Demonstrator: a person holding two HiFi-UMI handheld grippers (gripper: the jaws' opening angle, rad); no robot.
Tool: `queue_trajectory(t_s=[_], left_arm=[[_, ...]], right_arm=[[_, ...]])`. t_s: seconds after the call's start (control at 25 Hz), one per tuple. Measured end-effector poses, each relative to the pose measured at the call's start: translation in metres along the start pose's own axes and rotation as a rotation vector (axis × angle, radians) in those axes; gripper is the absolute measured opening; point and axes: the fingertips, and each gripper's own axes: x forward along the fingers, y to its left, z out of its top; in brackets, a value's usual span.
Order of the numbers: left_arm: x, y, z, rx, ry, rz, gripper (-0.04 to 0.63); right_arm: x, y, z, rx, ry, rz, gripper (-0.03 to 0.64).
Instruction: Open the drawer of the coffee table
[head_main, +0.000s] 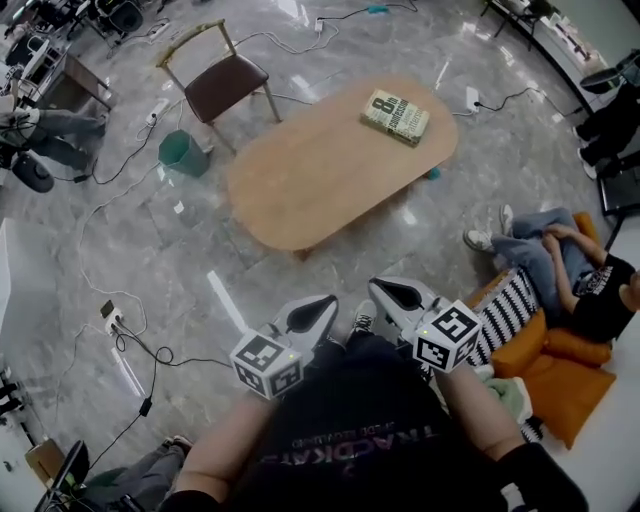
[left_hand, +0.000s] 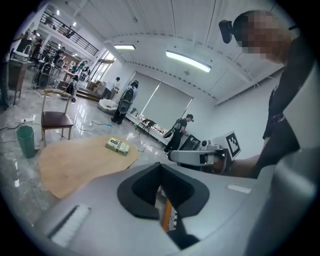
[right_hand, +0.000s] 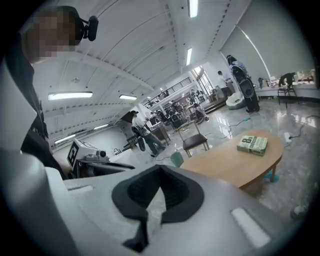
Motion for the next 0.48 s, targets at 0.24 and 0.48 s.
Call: queue_trajectory(t_s=[0.24,0.48], left_arm=[[-0.029,0.022,-0.012,-0.039,-0.018,-0.015,0.0],[-0.038,0.037,-0.017,-0.074,-0.036,0.02,0.002]], right_arm=[[0.025,0.028,-0.008,-0.055,0.04,-0.04,0.0],[0.041,0.031,-0.025,-0.112,0.114,-0.023,0.0]])
